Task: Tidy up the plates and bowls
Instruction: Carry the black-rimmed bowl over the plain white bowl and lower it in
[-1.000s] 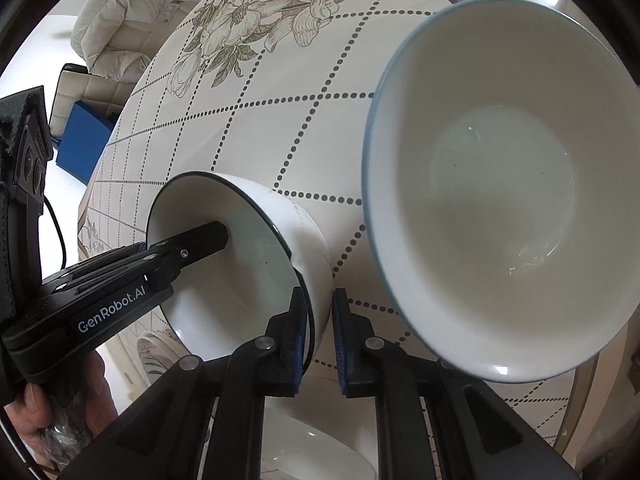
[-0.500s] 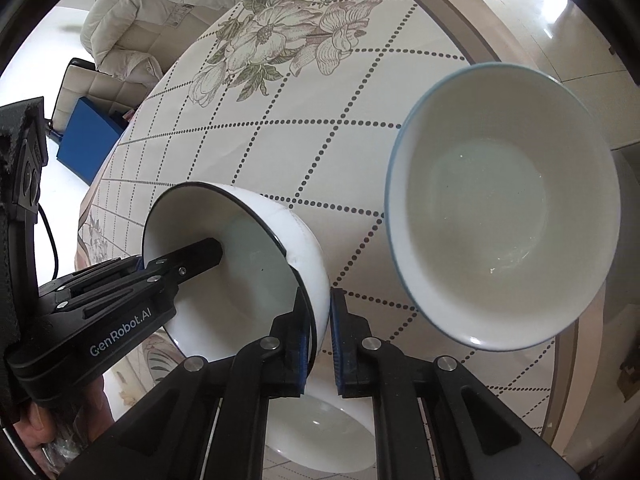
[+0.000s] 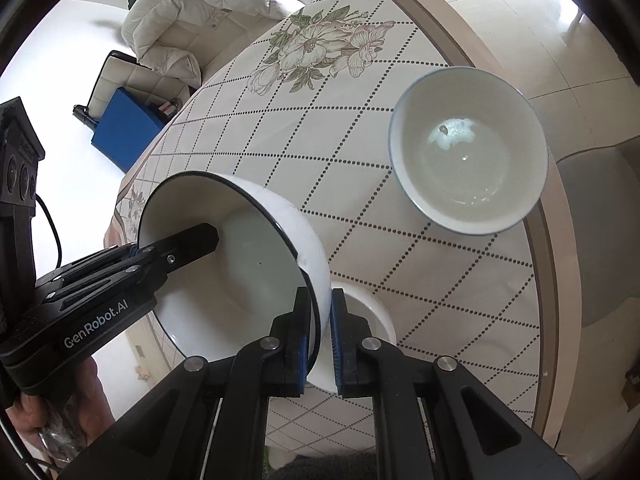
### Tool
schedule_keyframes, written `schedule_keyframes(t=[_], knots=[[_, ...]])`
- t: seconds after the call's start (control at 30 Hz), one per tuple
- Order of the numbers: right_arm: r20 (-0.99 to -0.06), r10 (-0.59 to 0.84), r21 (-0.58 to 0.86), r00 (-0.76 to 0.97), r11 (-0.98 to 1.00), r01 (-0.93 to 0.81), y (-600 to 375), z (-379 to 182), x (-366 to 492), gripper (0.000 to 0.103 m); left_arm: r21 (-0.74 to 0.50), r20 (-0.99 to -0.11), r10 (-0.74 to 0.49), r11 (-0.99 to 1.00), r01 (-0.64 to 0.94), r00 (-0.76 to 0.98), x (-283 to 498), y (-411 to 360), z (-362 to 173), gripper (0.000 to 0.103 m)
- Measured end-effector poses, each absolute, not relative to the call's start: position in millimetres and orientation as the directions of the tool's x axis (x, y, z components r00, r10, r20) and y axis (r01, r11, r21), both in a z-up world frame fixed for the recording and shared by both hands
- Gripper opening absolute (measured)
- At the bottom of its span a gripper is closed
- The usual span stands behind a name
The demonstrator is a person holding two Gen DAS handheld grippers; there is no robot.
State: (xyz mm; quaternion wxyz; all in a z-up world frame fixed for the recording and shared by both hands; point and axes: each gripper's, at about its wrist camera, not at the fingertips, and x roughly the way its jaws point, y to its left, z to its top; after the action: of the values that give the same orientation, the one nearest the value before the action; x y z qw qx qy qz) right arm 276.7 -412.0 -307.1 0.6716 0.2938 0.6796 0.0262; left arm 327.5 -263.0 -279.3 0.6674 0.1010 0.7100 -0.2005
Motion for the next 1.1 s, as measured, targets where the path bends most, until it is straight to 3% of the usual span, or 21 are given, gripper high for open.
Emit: schedule_keyframes(t=[0.43, 0.8, 1.1], knots=[[-0.907, 0.422, 0.39, -0.001, 0.839, 0.378, -407.9, -334.9, 222.7, 0.011, -0.163, -0.979, -0.095, 0.895, 0.415, -0.18, 272.9, -253.0, -319.7, 0.01], [-0.913, 0.403, 0.345, -0.067, 0.848, 0.402, -399.5, -375.6, 216.3, 0.011, -0.151, -0.969, -0.054, 0.902, 0.405, -0.241, 266.9, -252.6, -355.0, 0.01], [-0.913, 0.4, 0.336, -0.085, 0.852, 0.403, -404.1, -376.3, 221.1, 0.011, -0.142, -0.964, -0.032, 0.901, 0.409, -0.263, 268.0, -259.9, -360.3, 0.01]])
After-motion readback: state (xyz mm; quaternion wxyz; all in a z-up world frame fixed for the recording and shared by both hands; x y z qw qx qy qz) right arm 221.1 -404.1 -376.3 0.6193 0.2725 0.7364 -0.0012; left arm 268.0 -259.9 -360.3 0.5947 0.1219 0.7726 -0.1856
